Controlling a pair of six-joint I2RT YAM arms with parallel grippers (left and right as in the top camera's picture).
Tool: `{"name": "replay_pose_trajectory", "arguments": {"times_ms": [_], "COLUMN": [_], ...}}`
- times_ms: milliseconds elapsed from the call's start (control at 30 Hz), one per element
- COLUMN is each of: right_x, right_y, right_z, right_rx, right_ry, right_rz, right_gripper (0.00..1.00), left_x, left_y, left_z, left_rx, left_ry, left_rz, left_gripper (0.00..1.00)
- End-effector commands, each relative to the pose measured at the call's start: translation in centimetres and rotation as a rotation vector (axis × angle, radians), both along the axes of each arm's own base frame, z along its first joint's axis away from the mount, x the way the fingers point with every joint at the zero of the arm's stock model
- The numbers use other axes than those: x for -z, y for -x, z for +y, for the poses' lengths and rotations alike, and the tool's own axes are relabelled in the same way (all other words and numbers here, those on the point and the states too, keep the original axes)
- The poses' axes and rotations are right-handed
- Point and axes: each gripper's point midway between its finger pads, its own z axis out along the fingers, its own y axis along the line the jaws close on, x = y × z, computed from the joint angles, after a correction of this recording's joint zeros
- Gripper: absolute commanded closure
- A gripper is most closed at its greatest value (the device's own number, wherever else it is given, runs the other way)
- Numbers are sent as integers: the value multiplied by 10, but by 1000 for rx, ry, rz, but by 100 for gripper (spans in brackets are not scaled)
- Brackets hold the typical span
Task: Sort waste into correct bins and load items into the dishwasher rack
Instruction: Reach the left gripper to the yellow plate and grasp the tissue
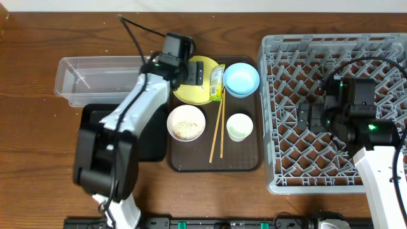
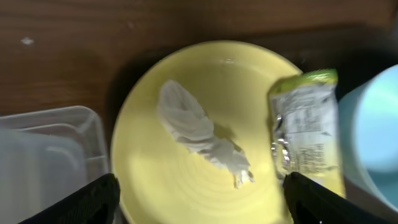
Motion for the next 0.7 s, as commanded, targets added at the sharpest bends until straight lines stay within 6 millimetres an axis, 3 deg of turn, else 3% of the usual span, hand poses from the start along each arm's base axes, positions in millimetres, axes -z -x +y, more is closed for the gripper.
{"name": "replay_pose_trajectory", "arguments": {"times_ms": [0, 367, 467, 667], "right_x": [-9, -7, -7, -7], "right_y": [-3, -1, -1, 0], "right_z": [5, 5, 5, 5], "right_rx": [-12, -12, -12, -12], "right_ry": [-6, -6, -6, -6], "right_rz": [-24, -12, -11, -8], "right_gripper": [1, 1, 1, 1], "left_x": [16, 60, 67, 64], "left_y": [-8, -12, -11, -10], "left_z": [2, -4, -6, -15], "left_rx": [-16, -4, 0, 17], "left_ry": [-31, -41, -45, -41], "left_rz": [4, 51, 64, 50], "left_gripper": [15, 21, 30, 73]}}
